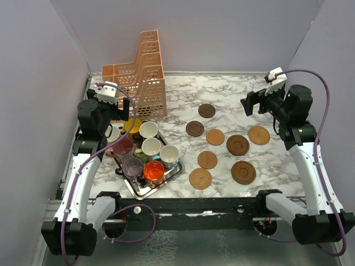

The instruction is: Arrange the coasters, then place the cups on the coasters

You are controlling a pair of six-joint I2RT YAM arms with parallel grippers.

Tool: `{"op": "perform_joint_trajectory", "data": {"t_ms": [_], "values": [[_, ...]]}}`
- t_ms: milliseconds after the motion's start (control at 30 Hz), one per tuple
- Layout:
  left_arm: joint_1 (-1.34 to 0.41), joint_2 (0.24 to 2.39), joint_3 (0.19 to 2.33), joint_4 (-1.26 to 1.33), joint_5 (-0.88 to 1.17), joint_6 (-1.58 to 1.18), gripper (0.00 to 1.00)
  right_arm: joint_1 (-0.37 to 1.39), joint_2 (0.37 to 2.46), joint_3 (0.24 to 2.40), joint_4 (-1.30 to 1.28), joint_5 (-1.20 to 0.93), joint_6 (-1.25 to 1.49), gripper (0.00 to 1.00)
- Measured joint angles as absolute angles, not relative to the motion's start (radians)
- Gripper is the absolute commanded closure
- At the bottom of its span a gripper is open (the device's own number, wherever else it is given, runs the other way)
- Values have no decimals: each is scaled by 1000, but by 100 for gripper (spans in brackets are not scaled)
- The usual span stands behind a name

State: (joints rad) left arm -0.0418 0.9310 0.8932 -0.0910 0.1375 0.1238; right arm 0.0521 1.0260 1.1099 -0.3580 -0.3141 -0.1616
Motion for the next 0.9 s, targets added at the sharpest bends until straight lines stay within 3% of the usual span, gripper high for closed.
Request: {"op": "perform_joint_trajectory", "data": {"t_ms": [900], "values": [[-42, 933, 888, -147, 239, 231, 1, 52, 1059, 1171, -483, -338, -216, 0]]}}
